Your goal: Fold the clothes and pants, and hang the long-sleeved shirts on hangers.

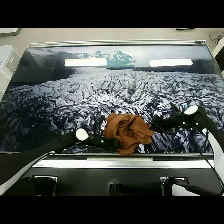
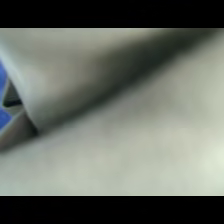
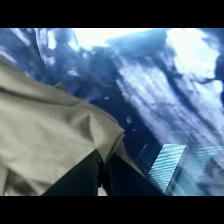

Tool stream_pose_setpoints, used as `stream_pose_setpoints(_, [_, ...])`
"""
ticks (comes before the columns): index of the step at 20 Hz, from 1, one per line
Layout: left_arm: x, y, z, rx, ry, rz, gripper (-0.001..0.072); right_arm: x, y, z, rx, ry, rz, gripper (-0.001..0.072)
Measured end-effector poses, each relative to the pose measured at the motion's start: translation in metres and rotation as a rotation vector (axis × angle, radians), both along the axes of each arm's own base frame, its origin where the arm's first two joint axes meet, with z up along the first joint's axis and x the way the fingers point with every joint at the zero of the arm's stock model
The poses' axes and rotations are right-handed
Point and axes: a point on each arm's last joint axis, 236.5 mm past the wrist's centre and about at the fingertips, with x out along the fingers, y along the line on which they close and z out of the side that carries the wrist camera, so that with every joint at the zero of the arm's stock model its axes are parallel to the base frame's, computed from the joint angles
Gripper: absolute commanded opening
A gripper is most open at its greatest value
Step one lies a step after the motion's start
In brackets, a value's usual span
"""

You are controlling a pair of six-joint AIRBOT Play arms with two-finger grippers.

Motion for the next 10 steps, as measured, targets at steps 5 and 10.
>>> stream_pose_setpoints(5, [0.092,0.065,0.11,-0.054,-0.289,0.09,0.0022,0.071,-0.019,0.12,-0.107,-0.39,0.051,0.0037])
stream_pose_setpoints(10, [0.155,0.183,0.324,-0.05,-0.818,0.301,0.0023,0.095,-0.036,0.349,-0.277,-0.983,-0.001,0.0039])
